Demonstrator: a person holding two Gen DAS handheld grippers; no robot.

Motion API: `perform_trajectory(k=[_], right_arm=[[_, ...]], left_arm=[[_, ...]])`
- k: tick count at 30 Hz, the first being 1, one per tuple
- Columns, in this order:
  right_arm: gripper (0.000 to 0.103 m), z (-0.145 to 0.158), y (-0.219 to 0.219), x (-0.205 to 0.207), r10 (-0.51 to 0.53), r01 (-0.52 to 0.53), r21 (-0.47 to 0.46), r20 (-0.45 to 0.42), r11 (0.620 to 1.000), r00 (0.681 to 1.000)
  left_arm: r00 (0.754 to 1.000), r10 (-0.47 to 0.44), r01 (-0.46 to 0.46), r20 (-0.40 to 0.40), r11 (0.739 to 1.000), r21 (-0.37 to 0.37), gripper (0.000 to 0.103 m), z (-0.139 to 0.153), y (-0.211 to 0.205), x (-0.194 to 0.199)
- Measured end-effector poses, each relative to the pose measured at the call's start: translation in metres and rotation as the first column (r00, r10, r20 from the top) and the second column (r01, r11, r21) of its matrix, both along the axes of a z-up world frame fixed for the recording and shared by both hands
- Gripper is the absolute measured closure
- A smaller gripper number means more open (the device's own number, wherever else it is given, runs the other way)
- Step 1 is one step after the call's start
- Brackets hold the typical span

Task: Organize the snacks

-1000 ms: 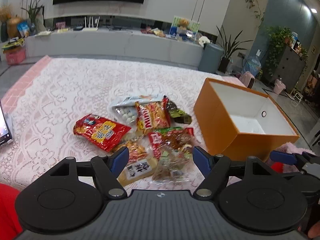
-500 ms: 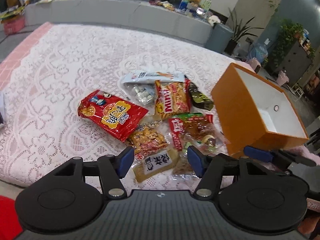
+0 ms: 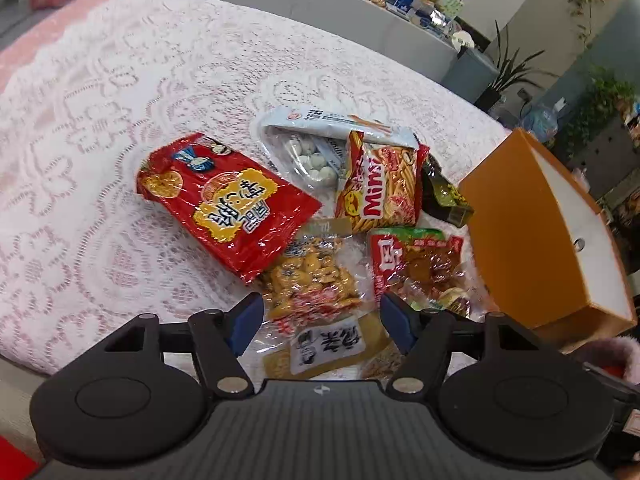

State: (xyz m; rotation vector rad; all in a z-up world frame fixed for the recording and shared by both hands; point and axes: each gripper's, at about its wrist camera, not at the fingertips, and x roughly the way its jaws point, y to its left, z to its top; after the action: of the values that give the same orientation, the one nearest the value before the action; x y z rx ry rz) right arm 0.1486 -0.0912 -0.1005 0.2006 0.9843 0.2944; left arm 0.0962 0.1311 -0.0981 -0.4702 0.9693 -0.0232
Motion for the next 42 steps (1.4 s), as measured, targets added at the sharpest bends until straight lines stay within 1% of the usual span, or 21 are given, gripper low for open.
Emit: perform_trajectory(k=[4,7,10,12,14,18,21,23,25,27,29,30,33,34,35,37,40,42], right_arm=[[0.026,-0.005,-0.002,0.004,-0.036,0.036,0.033,-0.003,0.999,0.999],[0.027,-0.006,-0.004,0.005,-0.05,0.052,0.041,-0.029,0.998,0.998],[0.027,-0.004,-0.006,-0.002,-0.022,0.025,0.062,-0.04,0.998,0.999],[0.027,-0.006,0.0,-0.008,0.019,-0.017,0.053,-0.042,0.998,0.999],[0.027,-0.007,0.005,-0.01,0.04,-0.039,0.039,-0.042,0.998,0.998],[0.03,-0.008,0.01,-0.007,0.047,-0.045,0.042,-0.039,0.998,0.998],[0.03,-0.01,0.012,-0.007,0.058,-0.056,0.037,-0.033,0.998,0.998],[0.03,-0.013,0.015,-0.006,0.068,-0.067,0.03,-0.046,0.997,0.997],[0.034,-0.014,0.014,-0.006,0.066,-0.065,0.025,-0.047,0.998,0.997],[0.043,-0.012,0.012,-0.007,0.058,-0.057,0.025,-0.045,0.998,0.997],[0.051,-0.01,0.009,-0.01,0.057,-0.056,0.026,-0.037,0.998,0.998],[0.061,-0.007,0.009,-0.013,0.057,-0.057,0.007,-0.027,0.998,0.998],[0.06,-0.001,0.011,-0.022,0.083,-0.079,-0.098,0.039,0.992,0.996],[0.06,-0.001,0.011,-0.023,0.087,-0.082,-0.107,0.045,0.991,0.995],[0.059,-0.001,0.01,-0.023,0.089,-0.084,-0.101,0.04,0.991,0.995],[0.057,-0.003,0.008,-0.02,0.087,-0.085,-0.081,0.022,0.993,0.996],[0.056,-0.006,0.004,-0.015,0.07,-0.07,-0.04,0.001,0.997,0.998],[0.053,-0.008,0.002,-0.013,0.057,-0.057,-0.014,-0.009,0.998,0.998]], left_arm=[[1.0,0.007,-0.007,0.007,0.999,-0.032,0.022,-0.005,0.002,0.002],[1.0,0.011,-0.011,0.016,0.999,-0.042,0.022,-0.005,0.003,0.002],[1.0,0.012,-0.011,0.013,0.999,-0.044,0.022,-0.006,0.003,0.002],[1.0,0.007,-0.006,0.012,0.999,-0.033,0.021,-0.006,0.002,0.002],[1.0,0.005,-0.004,0.013,1.0,-0.024,0.021,-0.005,0.001,0.002],[1.0,0.009,-0.008,0.017,1.0,-0.019,0.021,-0.004,0.002,-0.001],[1.0,0.006,-0.006,0.011,1.0,-0.013,0.021,-0.005,0.001,-0.001],[1.0,0.002,-0.002,0.008,1.0,0.002,0.021,-0.005,-0.001,-0.001],[1.0,0.003,-0.003,0.002,1.0,0.02,0.021,-0.004,-0.003,-0.001],[1.0,0.011,-0.011,-0.005,0.999,0.038,0.018,-0.003,-0.005,-0.002],[1.0,0.027,-0.026,-0.015,0.998,0.057,0.017,-0.003,-0.006,-0.003],[0.999,0.035,-0.033,-0.019,0.997,0.066,0.017,-0.003,-0.006,-0.003],[0.999,0.043,-0.04,-0.032,0.994,0.101,0.015,-0.002,-0.01,-0.001],[0.998,0.043,-0.039,-0.034,0.993,0.113,0.015,-0.002,-0.013,0.001],[0.999,0.04,-0.036,-0.034,0.992,0.123,0.015,-0.002,-0.016,0.003],[0.999,0.026,-0.02,-0.036,0.988,0.151,0.01,-0.004,-0.023,0.008],[0.999,0.006,0.003,-0.039,0.973,0.229,0.01,-0.011,-0.032,0.012],[0.999,0.0,0.012,-0.048,0.967,0.255,0.01,-0.016,-0.034,0.014]])
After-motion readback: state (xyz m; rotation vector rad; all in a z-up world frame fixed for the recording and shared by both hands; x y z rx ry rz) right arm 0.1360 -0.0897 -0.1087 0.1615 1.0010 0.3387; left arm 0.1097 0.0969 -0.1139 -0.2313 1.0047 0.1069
